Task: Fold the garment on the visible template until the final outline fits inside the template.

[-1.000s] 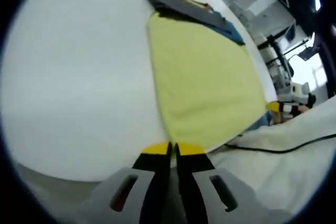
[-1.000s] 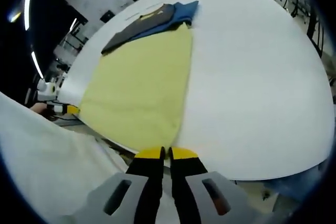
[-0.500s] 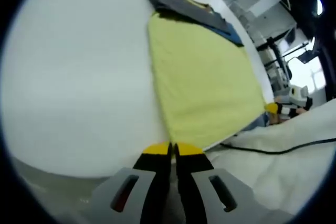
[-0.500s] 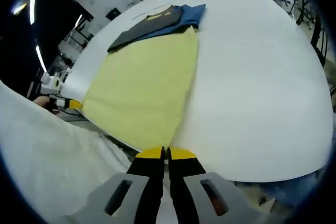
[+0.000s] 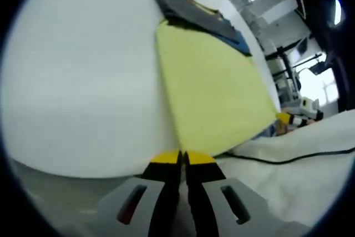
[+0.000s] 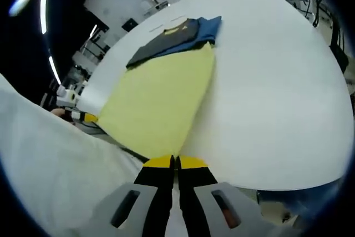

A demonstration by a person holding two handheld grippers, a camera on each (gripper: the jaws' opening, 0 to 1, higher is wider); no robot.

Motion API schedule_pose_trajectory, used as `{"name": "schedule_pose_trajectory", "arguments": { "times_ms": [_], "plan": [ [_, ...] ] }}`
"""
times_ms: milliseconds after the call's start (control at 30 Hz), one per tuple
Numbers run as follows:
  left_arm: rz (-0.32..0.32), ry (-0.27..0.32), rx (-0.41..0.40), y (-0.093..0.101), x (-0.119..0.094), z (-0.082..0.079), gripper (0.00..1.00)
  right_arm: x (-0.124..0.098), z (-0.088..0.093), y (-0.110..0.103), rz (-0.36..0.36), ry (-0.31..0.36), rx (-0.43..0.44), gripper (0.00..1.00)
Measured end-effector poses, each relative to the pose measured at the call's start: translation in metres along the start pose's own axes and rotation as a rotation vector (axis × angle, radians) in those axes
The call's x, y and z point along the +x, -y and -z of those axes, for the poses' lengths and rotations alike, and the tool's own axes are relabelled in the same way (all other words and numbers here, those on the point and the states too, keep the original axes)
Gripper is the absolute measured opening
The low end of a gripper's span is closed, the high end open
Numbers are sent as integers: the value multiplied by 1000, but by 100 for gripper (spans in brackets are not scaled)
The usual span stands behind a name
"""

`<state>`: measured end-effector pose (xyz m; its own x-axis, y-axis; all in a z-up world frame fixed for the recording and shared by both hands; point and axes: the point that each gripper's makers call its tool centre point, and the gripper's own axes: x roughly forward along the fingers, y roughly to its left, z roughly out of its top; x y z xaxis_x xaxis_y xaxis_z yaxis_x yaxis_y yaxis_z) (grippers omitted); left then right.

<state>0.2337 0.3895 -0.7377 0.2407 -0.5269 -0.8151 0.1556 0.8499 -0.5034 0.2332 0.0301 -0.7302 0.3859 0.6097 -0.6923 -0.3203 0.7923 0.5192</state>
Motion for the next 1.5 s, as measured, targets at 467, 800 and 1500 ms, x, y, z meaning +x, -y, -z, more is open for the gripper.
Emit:
{"name": "schedule_pose_trajectory", "arguments": {
  "times_ms": [467,800,1500],
  "plan": [
    [-37,-33,71,12,-13,9,0,-11,11,-9,-11,3,-14,3],
    [-39,-41,106,20,-28,12,0,-21,17,-17,-21,2,-28,3],
    [-19,2,156,31,-44,-26,0,-38,-21,-23,-37,55,-68,3]
  ]
}}
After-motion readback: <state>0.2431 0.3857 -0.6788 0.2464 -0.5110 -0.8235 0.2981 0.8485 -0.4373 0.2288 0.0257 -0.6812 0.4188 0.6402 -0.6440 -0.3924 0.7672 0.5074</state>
